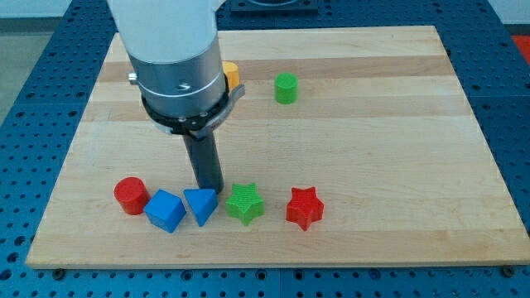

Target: Slide the green circle closer to the red star

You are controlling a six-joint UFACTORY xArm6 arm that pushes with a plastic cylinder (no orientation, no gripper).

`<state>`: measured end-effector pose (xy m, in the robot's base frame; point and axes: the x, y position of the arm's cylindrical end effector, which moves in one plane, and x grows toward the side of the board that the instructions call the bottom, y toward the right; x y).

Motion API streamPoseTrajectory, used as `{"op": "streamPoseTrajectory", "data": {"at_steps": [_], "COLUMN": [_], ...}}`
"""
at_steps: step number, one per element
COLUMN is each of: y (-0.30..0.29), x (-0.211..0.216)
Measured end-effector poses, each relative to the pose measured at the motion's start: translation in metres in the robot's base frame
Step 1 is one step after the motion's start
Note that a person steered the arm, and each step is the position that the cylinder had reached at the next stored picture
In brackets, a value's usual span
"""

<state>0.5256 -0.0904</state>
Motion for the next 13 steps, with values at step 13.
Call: {"op": "streamPoseTrajectory", "data": {"at_steps": [13], "y": [0.085], "x": [-0.187]}}
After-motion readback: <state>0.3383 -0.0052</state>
